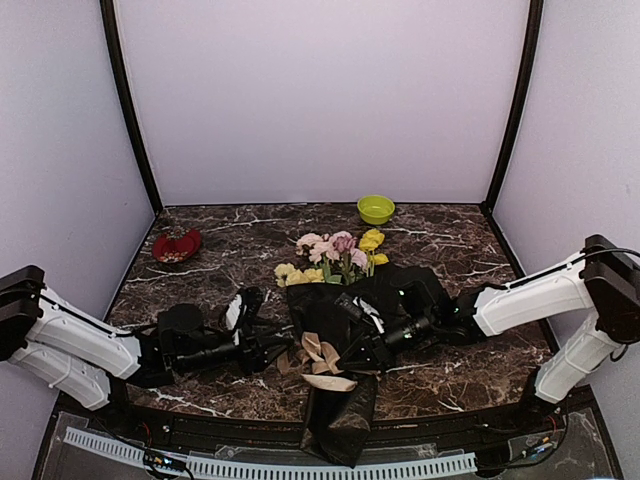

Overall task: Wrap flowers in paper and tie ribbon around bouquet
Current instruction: Cross the half-tied ribbon over the folded bouquet.

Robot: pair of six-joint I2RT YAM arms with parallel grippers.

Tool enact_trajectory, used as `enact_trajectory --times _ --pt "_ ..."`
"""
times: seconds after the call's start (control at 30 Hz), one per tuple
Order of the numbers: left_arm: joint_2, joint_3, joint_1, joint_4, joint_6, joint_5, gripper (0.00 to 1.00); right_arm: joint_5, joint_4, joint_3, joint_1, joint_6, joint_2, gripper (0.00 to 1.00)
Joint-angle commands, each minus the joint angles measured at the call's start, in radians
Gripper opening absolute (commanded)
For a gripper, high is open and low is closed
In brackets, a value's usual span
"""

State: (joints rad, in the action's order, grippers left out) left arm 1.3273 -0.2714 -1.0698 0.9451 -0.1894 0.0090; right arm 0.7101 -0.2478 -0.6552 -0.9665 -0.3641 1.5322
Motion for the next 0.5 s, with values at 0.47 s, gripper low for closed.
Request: enact_trajectory --times 0.47 --pt "0.199 -0.043 -0.096 -0.003 0.051 0.039 0.58 -0.005 -0.053 -0.013 0.006 -0.019 -0.009 0.02"
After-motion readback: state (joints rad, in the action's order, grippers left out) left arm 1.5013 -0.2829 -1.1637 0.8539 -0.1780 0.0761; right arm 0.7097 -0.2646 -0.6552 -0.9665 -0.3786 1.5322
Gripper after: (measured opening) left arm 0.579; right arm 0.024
